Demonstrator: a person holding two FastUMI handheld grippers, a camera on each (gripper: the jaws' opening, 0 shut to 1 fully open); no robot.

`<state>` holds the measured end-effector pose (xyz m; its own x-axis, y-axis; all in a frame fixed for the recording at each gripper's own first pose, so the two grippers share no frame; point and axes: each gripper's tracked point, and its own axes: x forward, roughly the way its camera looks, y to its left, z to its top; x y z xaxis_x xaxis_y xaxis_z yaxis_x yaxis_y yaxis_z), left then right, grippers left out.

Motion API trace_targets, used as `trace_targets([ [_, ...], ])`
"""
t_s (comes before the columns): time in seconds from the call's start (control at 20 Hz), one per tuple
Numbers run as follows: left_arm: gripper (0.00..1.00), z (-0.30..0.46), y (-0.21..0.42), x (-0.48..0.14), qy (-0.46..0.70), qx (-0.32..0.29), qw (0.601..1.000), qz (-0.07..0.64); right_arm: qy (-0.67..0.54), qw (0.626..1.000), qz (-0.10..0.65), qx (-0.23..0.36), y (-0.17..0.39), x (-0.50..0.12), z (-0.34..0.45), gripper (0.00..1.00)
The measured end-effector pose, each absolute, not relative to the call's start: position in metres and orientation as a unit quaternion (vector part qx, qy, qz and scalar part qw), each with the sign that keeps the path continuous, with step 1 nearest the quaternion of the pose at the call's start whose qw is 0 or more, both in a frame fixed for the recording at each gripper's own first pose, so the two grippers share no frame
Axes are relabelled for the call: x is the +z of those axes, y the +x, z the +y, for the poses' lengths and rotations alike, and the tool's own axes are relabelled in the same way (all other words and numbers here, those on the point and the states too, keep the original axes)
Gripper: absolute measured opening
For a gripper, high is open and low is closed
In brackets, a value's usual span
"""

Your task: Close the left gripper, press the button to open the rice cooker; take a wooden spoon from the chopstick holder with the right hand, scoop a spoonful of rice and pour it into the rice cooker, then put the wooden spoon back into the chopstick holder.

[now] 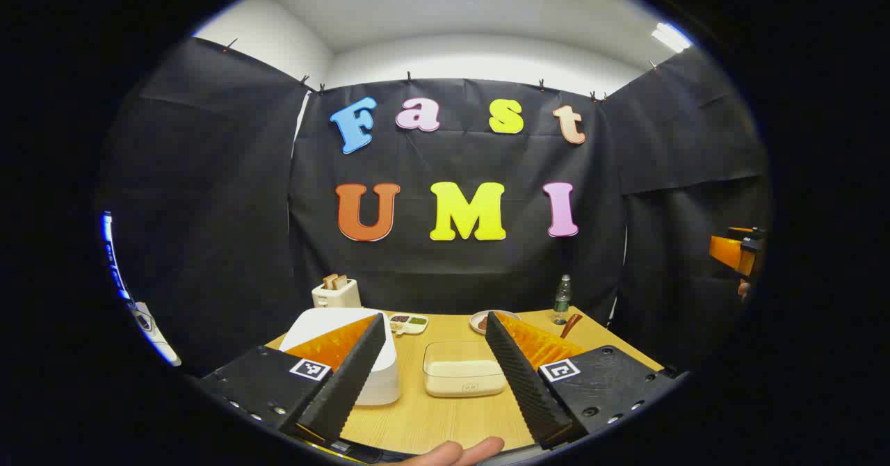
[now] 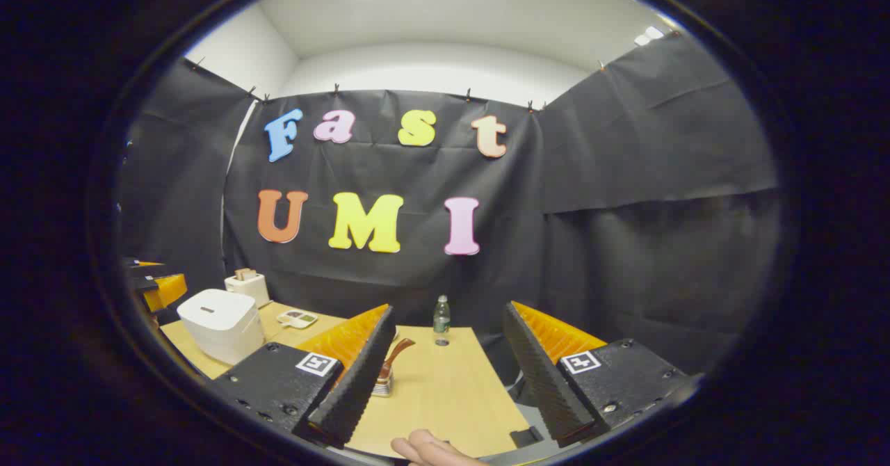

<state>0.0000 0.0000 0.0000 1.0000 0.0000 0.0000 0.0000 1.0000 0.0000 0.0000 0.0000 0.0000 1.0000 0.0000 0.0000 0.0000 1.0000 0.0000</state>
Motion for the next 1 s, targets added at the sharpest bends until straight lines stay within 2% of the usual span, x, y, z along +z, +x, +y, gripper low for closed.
trace_targets([
  [0.1, 0.94, 0.003, 0.005, 0.01, 0.007, -0.009, 1.0, 0.002, -0.049, 0.998, -0.026, -0.035, 0.002, 0.026, -0.007, 0.97],
  [0.3, 0.95, 0.019, 0.002, 0.011, 0.017, -0.006, 1.0, -0.002, -0.022, 0.999, 0.0, 0.039, -0.003, 0.012, 0.065, 0.99],
  [0.55, 0.96, 0.052, 0.001, -0.006, 0.008, 0.006, 1.0, -0.007, 0.025, 0.995, 0.06, 0.069, 0.023, -0.021, 0.11, 1.0],
  [1.0, 0.94, 0.087, 0.006, -0.021, 0.016, 0.029, 0.999, -0.007, 0.052, 0.998, 0.027, -0.001, 0.05, -0.01, 0.08, 1.0],
])
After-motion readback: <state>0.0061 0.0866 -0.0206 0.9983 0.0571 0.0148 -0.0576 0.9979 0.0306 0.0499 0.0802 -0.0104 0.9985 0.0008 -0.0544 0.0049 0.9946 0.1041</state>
